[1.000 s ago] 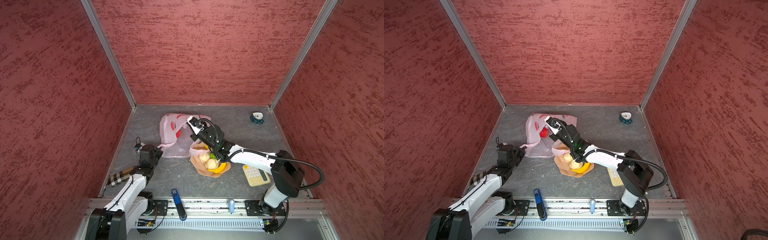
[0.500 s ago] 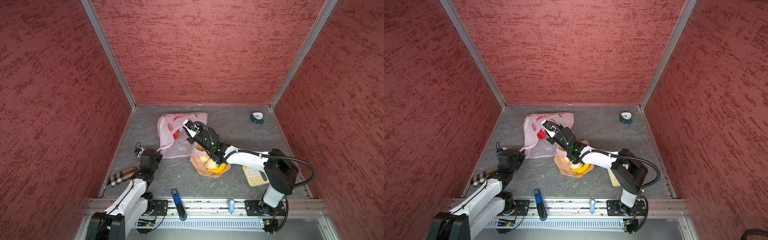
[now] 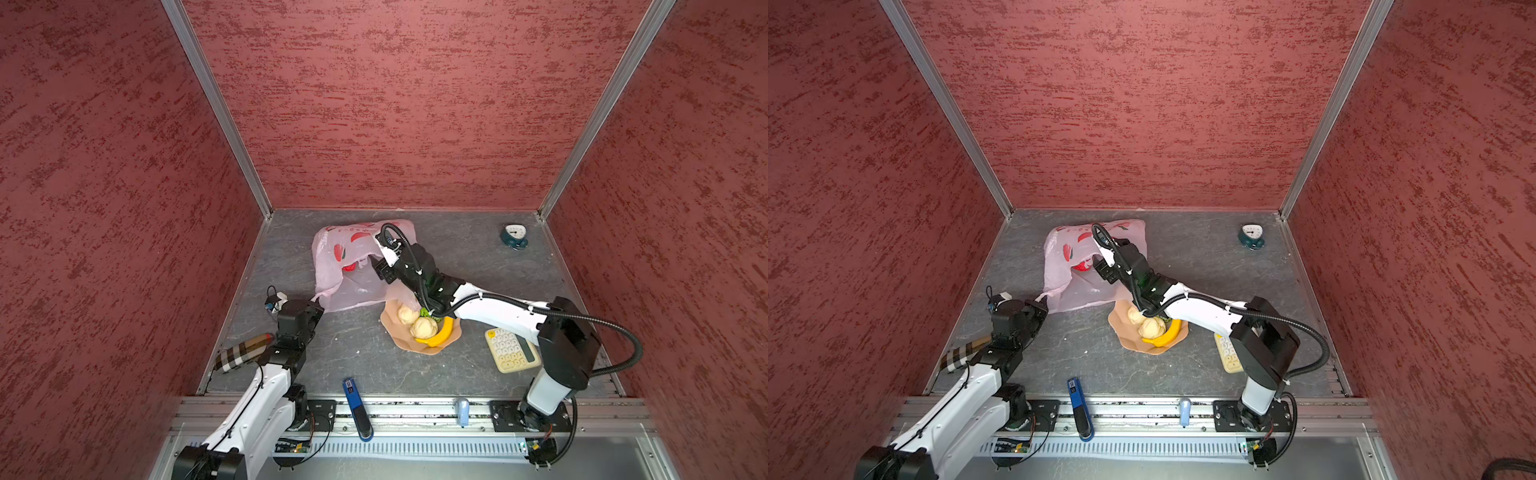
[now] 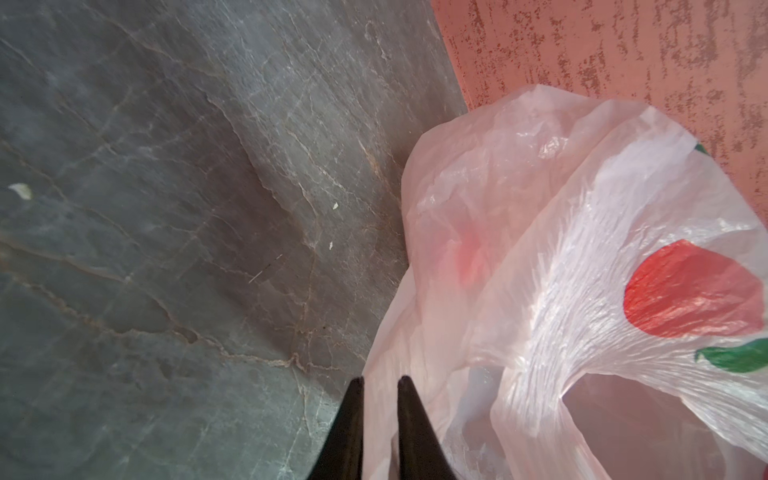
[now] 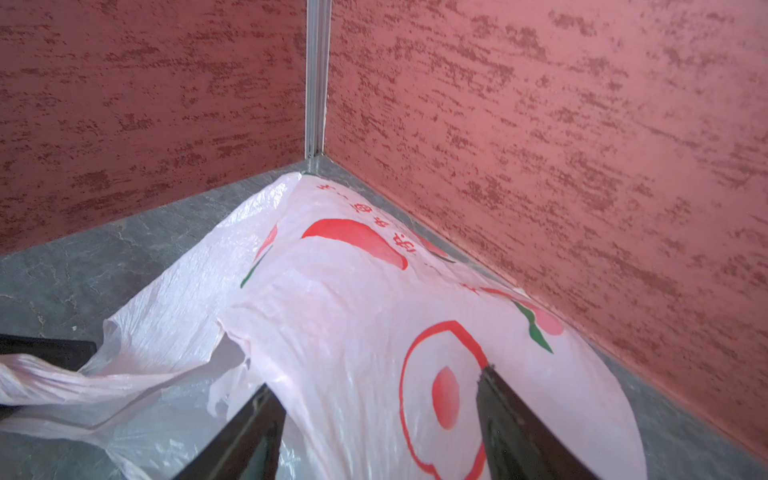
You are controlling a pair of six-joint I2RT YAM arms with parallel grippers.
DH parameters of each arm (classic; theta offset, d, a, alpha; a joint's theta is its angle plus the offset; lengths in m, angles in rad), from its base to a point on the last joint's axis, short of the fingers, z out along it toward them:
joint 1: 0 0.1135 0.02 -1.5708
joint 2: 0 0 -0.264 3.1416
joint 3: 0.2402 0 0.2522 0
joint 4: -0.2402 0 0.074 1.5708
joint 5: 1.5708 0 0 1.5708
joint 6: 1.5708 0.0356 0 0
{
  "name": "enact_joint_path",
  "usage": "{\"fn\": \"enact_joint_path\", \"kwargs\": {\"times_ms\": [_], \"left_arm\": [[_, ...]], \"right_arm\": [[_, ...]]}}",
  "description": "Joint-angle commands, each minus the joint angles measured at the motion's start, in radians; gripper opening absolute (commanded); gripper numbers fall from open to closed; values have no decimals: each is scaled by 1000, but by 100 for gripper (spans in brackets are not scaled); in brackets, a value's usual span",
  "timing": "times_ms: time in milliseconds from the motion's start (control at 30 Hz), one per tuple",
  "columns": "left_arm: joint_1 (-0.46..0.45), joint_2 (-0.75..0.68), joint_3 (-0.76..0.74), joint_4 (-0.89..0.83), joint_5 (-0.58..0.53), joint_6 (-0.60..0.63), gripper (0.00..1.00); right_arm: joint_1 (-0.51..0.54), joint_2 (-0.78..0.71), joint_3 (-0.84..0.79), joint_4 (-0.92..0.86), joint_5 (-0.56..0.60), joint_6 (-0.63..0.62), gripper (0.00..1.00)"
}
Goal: Take the fake fruits out of the plastic bag
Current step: 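Release the bag edge and reach the right gripper into the bag toward the red apple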
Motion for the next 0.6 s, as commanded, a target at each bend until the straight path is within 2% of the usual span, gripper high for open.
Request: {"fn": "enact_joint_path", "kwargs": {"times_ms": [0, 267, 433, 567], "left_arm": [[-7, -36, -4, -38, 7, -1, 17], [-8, -58, 7, -48, 27, -11, 15], [-13, -62, 11, -40, 40, -22, 15], [-14, -74, 26, -37, 54, -31, 15]], "right_arm": [[-2, -99, -12, -130, 52, 64, 75], [2, -217, -62, -313, 11, 153, 77], [29, -211, -29, -380, -76, 203, 56], [49, -127, 5, -366, -161, 315, 50]]}}
